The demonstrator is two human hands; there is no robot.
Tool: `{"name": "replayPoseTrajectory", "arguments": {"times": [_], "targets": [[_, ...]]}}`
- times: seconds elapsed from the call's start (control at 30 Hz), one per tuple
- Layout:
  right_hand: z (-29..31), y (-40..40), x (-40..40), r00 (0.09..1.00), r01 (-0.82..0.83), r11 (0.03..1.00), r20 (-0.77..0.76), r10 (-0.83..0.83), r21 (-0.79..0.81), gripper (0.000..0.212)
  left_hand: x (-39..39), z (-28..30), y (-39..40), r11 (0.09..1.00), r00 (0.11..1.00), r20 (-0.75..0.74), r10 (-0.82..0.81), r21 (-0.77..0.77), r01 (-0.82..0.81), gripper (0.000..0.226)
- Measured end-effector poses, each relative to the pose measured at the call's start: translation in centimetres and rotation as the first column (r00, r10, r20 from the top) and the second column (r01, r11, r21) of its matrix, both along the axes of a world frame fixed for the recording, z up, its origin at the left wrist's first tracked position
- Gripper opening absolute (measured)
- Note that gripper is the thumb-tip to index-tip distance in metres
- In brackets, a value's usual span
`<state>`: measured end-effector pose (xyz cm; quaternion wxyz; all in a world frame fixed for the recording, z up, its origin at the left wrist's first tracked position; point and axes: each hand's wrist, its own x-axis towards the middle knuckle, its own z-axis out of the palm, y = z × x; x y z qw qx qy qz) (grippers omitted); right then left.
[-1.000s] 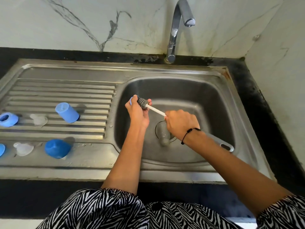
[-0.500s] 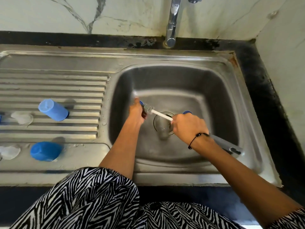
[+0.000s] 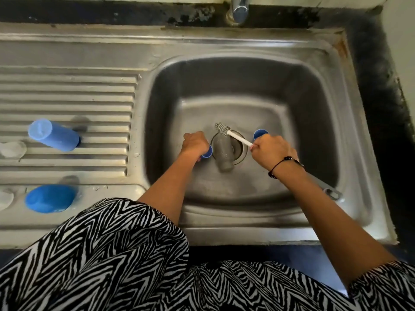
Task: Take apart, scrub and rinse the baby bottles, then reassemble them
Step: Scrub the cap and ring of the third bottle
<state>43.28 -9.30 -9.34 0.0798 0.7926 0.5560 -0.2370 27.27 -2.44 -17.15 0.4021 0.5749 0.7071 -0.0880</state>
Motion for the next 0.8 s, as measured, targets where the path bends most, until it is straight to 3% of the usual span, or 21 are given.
{"name": "replayPoseTrajectory", "arguments": {"times": [0.17, 0.37, 0.47, 0.57, 0.63, 0.8], "targets": [[-0.5, -0.2, 0.7, 0.999, 0.028, 0.999, -0.016, -0.028, 0.014, 0.028, -0.5, -0.7, -0.3, 0.985, 0.988, -0.019, -0.155, -0.078, 0.153, 0.037], [-0.6, -0.6, 2.1, 0.998, 0.062, 0.998, -0.026, -0.062, 0.009, 0.029, -0.9, -0.2, -0.2, 0.941, 0.921, -0.196, -0.337, -0.073, 0.329, 0.038], [-0.6, -0.7, 2.5, 0.997, 0.071, 0.997, -0.033, -0.070, 0.007, 0.028, 0.5, 1.3, 0.0, 0.914, 0.882, -0.305, -0.360, 0.074, 0.399, 0.036], [-0.5, -0.9, 2.8, 0.996, 0.082, 0.997, -0.026, -0.081, 0.014, 0.028, 3.7, 2.3, 0.1, 0.820, 0.878, -0.237, -0.416, 0.320, 0.475, 0.032], [-0.5, -0.9, 2.9, 0.997, 0.084, 0.996, -0.003, -0.083, 0.017, 0.027, 5.9, 2.1, -0.1, 0.727, 0.810, -0.245, -0.533, 0.357, 0.587, 0.032], [-0.8, -0.5, 3.4, 0.995, 0.102, 0.995, -0.002, -0.102, -0.001, 0.028, 8.5, -0.9, -0.7, 0.547, 0.566, -0.481, -0.670, 0.196, 0.814, 0.034]]}}
